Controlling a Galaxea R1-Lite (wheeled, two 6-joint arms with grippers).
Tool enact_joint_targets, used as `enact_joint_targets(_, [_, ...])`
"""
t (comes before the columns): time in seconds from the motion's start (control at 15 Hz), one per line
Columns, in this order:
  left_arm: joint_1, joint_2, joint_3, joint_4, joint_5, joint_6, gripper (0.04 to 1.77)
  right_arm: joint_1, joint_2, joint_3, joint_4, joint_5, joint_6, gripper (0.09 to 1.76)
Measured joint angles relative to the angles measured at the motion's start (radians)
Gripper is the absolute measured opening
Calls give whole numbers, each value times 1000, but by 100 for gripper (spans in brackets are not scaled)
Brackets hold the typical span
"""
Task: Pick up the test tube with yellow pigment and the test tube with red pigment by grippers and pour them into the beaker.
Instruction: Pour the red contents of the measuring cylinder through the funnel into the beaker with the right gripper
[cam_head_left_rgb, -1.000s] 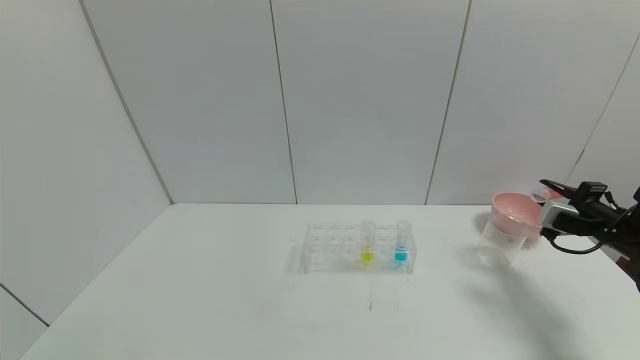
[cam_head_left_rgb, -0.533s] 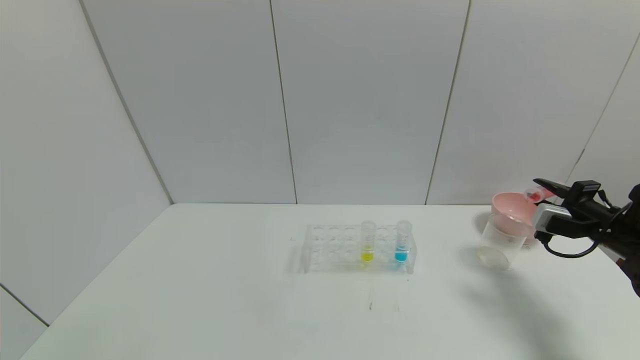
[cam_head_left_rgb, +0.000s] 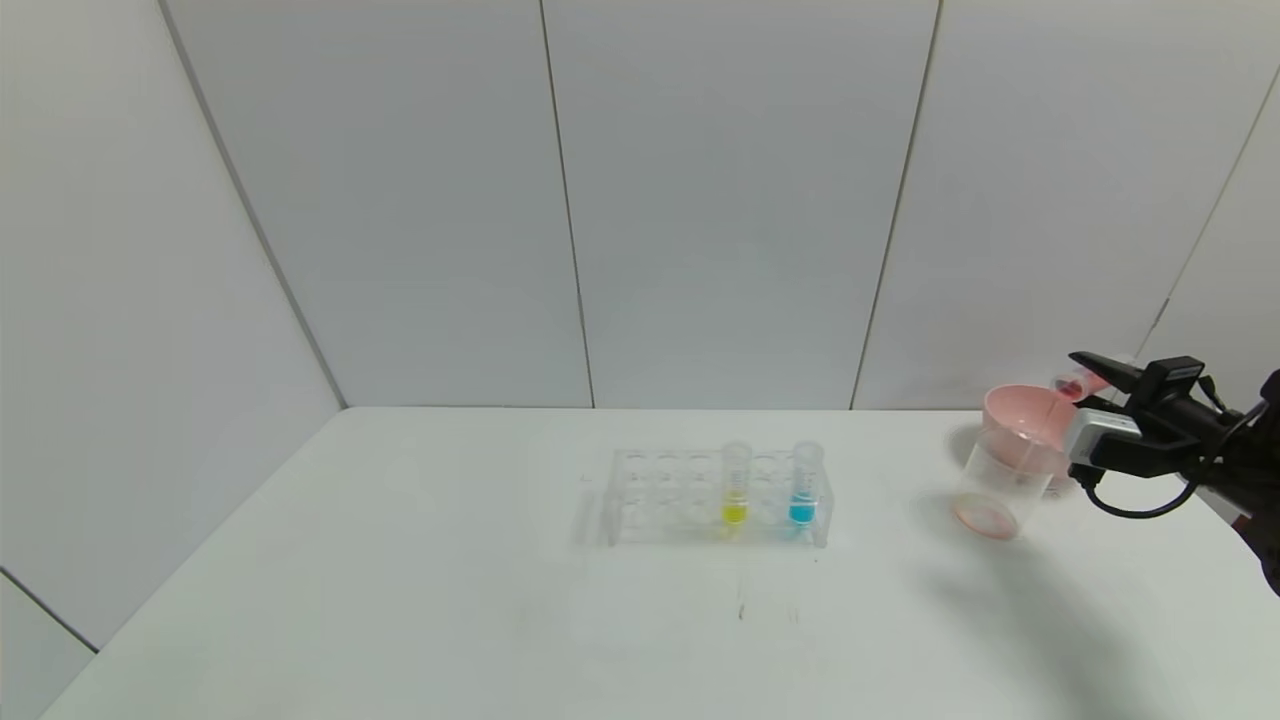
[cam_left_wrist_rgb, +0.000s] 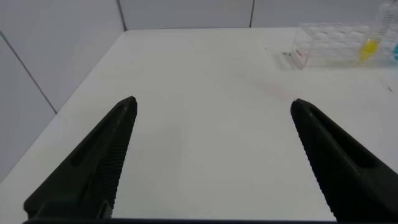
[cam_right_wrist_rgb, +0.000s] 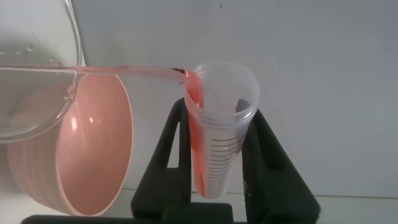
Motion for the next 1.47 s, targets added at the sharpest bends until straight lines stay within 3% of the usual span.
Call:
enact_joint_targets(0.67, [0, 0, 0, 0, 0, 0, 176, 10, 9, 0, -104, 0, -46, 53])
enact_joint_targets(1.47, [0, 0, 0, 0, 0, 0, 176, 11, 17, -12, -111, -1, -76, 53])
